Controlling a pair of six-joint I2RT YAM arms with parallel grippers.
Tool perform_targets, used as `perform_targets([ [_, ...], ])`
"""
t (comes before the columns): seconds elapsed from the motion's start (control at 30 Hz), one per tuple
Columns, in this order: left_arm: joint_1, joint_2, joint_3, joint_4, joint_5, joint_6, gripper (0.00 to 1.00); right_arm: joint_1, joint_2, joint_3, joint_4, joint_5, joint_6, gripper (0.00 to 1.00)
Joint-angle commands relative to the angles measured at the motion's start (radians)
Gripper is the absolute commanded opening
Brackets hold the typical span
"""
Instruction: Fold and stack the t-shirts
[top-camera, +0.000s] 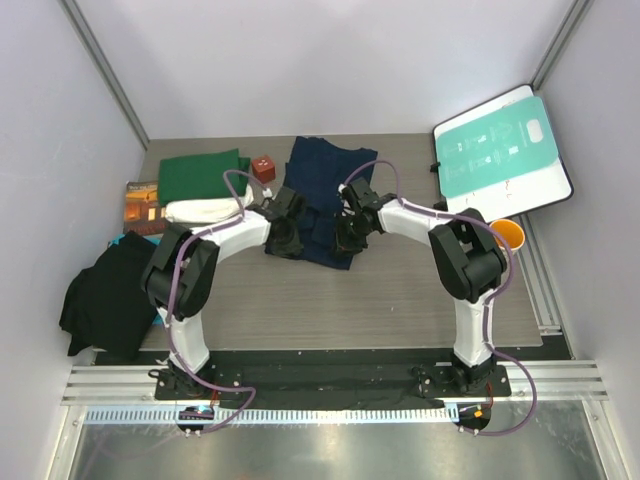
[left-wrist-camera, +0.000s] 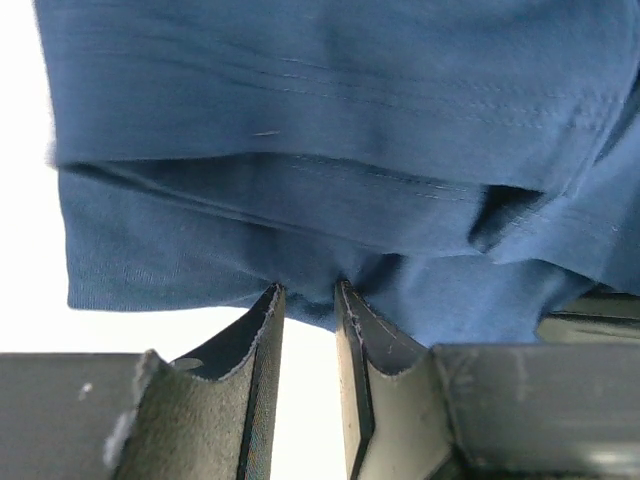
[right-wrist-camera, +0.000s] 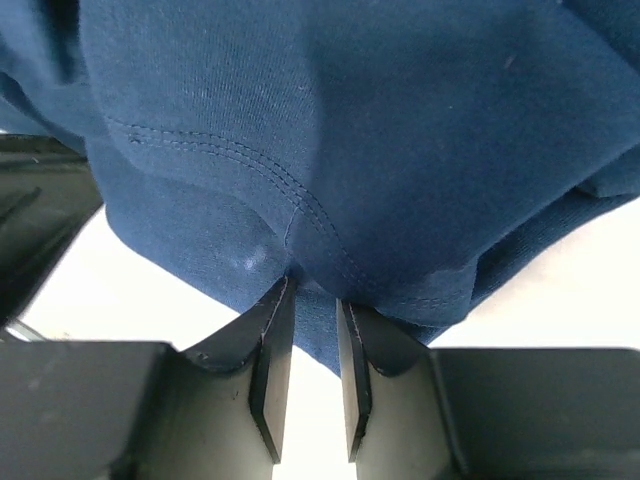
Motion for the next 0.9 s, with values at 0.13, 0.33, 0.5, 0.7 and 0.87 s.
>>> perform_targets([
  [0.13, -0.248, 0.000, -0.203, -0.101, 0.005, -0.164, 0.27, 0.094, -0.149, -0.230, -0.095, 0.097, -0.011, 0.30],
  [0.33, -0.371, -0.063, -0.290, -0.150, -0.032, -0.249, 0.27, 0.147, -0.299, -0.384, -0.114, 0.126, 0.052, 0.29],
  [0.5, -0.456, -0.122, -0.342, -0.222, -0.050, -0.302, 0.27, 0.178, -0.470, -0.484, -0.127, 0.141, 0.144, 0.29],
  [0.7, -0.562, -0.179, -0.347, -0.277, -0.075, -0.365, 0.29, 0.195, -0.609, -0.521, -0.170, 0.181, 0.164, 0.31],
  [0.87, -0.575, -0.163, -0.313, -0.267, -0.090, -0.373, 0.31, 0.196, -0.651, -0.488, -0.170, 0.227, 0.138, 0.37],
])
